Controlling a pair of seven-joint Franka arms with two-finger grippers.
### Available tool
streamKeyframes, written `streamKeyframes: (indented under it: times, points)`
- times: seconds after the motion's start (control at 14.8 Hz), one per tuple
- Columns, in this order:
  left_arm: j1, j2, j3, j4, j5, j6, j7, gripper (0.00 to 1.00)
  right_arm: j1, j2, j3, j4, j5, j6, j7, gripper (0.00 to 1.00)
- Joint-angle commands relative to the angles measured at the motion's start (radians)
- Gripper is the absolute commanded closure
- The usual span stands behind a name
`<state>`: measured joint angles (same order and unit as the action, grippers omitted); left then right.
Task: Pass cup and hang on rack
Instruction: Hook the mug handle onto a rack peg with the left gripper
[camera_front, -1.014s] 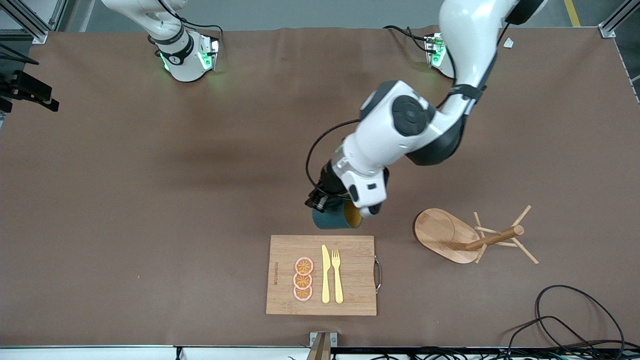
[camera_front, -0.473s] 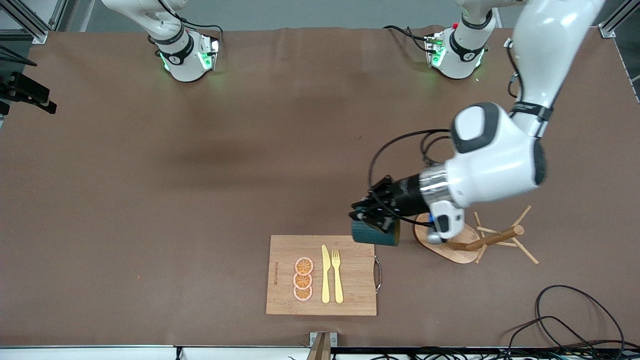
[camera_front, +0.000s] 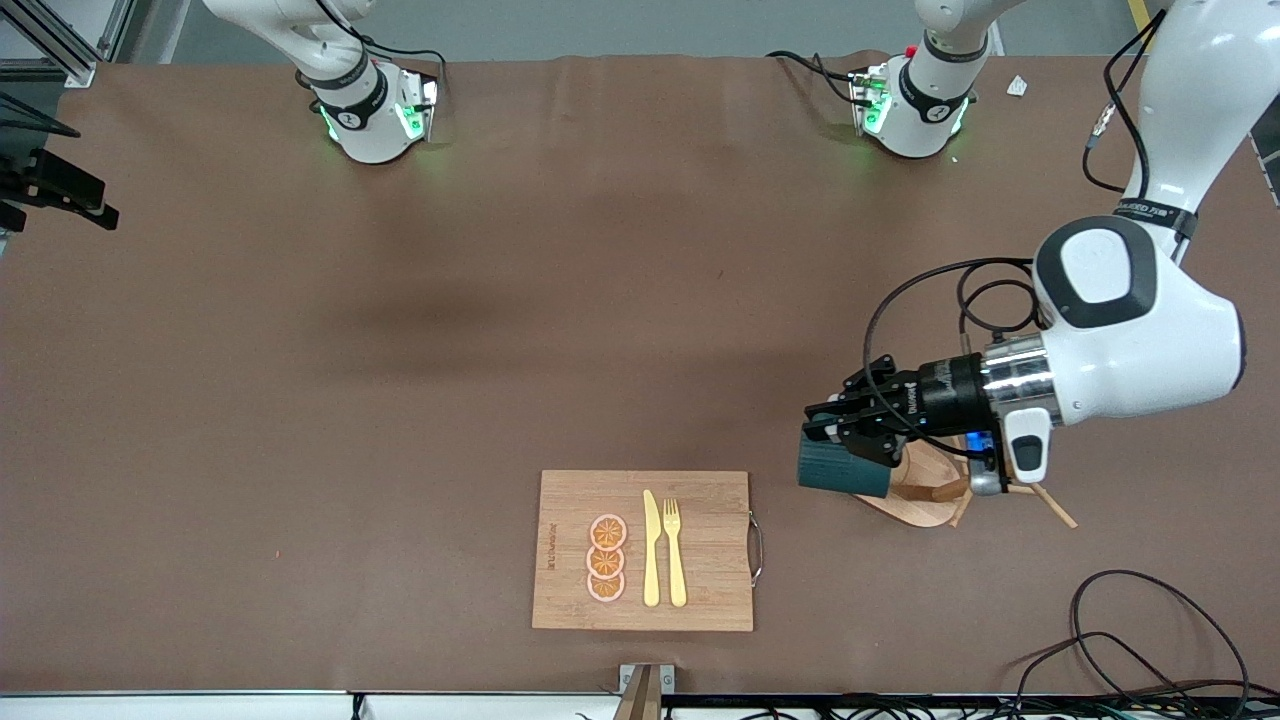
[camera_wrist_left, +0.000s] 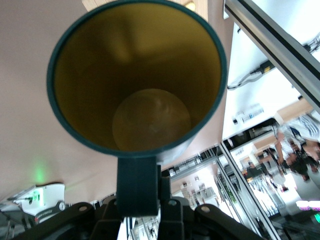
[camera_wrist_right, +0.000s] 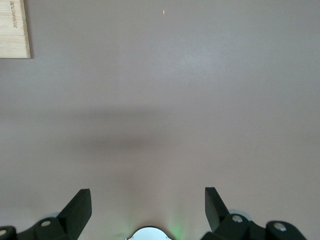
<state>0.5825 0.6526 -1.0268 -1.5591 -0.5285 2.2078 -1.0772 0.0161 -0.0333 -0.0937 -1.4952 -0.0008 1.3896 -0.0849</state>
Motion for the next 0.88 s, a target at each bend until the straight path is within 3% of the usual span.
streamKeyframes:
  times: [0.0,0.81]
  points:
    - [0.095,-0.002,-0.047,-0.085,-0.1,0.004,0.15,1.0,-0.007,-0.025,0.006,-0.03,-0.008,0.015,-0.013,0.0]
    - [0.263,0.071,-0.041,-0.116,-0.151,-0.161,0.453,1.0,-0.007,-0.025,0.005,-0.028,0.001,0.02,-0.013,0.0]
